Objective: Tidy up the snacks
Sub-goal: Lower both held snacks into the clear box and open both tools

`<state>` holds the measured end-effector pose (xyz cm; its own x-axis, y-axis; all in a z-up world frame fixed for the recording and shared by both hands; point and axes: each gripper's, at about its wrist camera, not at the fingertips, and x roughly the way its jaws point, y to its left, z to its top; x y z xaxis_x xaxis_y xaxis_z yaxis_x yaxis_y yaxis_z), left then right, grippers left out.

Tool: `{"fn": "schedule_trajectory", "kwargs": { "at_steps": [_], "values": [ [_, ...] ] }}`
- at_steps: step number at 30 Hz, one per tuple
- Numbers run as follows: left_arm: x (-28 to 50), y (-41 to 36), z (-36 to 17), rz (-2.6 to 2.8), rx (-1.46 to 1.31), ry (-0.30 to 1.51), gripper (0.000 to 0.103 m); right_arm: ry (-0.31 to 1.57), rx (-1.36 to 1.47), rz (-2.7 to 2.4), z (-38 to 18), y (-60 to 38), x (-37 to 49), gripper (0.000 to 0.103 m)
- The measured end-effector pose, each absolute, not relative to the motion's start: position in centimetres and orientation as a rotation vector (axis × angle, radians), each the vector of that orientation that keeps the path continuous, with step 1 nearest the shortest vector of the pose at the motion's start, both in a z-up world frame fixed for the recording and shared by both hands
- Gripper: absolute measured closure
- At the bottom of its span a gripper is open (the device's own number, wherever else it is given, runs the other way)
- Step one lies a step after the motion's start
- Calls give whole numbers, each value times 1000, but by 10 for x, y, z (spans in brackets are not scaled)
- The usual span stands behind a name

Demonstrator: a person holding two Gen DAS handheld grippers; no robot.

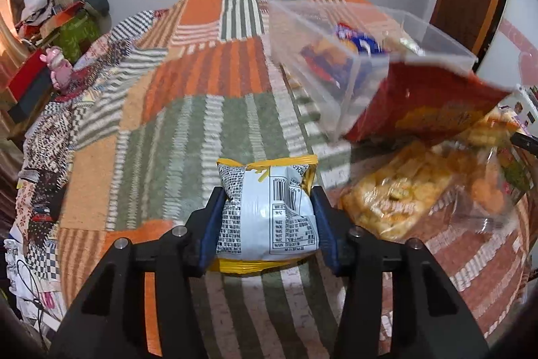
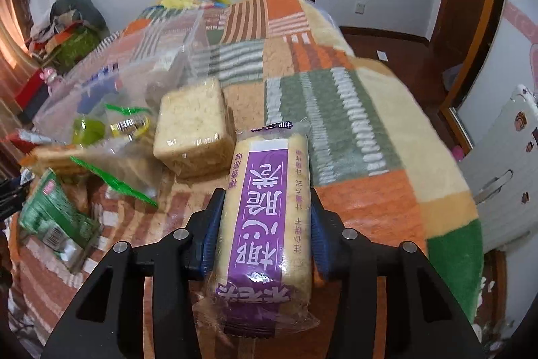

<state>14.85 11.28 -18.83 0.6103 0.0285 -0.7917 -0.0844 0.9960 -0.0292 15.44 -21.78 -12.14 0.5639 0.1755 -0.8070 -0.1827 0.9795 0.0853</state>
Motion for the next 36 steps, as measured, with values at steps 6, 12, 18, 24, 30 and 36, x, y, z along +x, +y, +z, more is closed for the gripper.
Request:
{"fn": "schedule_trajectory", "kwargs": {
  "at_steps": [6,12,18,24,30,36],
  "values": [
    [150,119,-147,71,-92,821,53,861,30,246,-88,-216,158,60],
    [165,108,-104,31,-109,727,53,770,46,313,-58,-197,171,60],
    [190,93,-81,-10,-110,677,53,706,41,370,-41,-170,188,60],
    [217,77,-77,-39,-101,670,53,683,44,424,-38,-139,210,60],
    [244,69,-88,-51,-103,704,53,699,30,466,-47,-115,227,60],
    [268,68,-103,-67,-101,758,53,743,11,494,-61,-94,247,60]
  ]
}}
